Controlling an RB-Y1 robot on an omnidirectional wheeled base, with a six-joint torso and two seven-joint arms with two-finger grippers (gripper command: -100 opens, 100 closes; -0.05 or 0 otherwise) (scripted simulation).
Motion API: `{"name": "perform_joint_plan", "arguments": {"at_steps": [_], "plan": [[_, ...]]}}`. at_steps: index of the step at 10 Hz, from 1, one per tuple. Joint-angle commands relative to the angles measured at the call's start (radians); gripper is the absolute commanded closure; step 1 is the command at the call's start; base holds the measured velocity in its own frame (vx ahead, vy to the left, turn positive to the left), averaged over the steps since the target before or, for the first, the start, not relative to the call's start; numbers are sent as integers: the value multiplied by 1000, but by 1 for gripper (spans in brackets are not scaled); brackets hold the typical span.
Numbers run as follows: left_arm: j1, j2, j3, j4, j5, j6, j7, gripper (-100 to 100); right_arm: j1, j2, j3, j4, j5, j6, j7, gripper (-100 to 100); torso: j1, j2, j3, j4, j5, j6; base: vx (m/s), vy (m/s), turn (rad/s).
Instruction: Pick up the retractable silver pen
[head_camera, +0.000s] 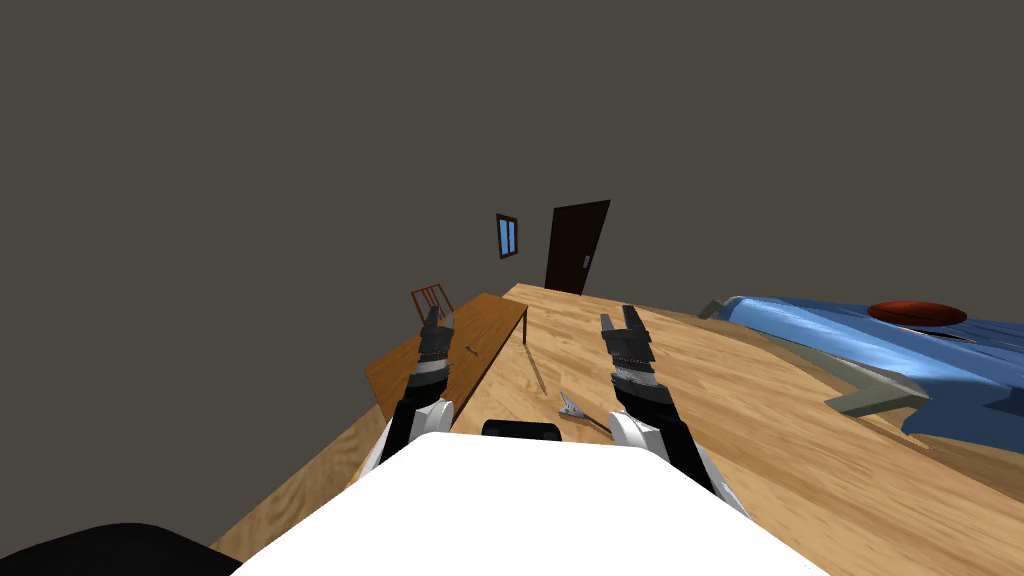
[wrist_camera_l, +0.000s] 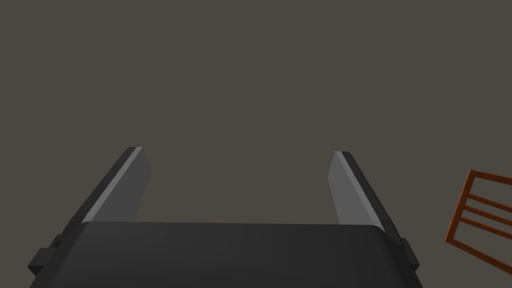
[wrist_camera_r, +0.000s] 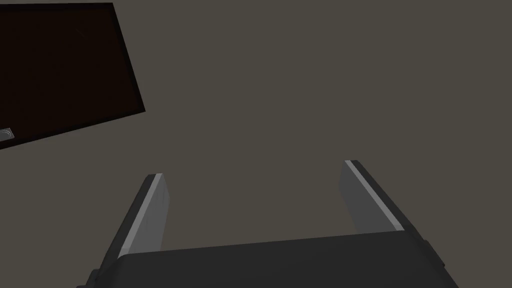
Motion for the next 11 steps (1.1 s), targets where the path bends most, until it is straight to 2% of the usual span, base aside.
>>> {"name": "perform_joint_plan", "arguments": {"at_steps": [1, 6, 7, 8, 9, 11], "plan": [[-15, 29, 5, 17, 2, 28, 3, -100, 0, 0, 0, 0, 0, 0, 0, 0, 0, 0, 0, 0, 0, 0, -3, 1, -41], [-85, 115, 27, 102, 8, 156, 18, -100, 0, 0, 0, 0, 0, 0, 0, 0, 1, 0, 0, 0, 0, 0, -6, 7, -52], [-85, 115, 27, 102, 8, 163, 18, -100, 0, 0, 0, 0, 0, 0, 0, 0, 1, 0, 0, 0, 0, 0, -3, 7, -30], [-104, 133, 33, 127, 8, 200, 22, -100, 0, 0, 0, 0, 0, 0, 0, 0, 1, 0, 0, 0, 0, 0, -2, 5, -50], [-104, 133, 33, 127, 8, 200, 22, -100, 0, 0, 0, 0, 0, 0, 0, 0, 1, 0, 0, 0, 0, 0, -1, 5, -30], [-147, 169, 47, 182, 8, 265, 30, -100, 0, 0, 0, 0, 0, 0, 0, 0, 1, 0, 0, 0, 0, 0, -2, 7, -78]]}}
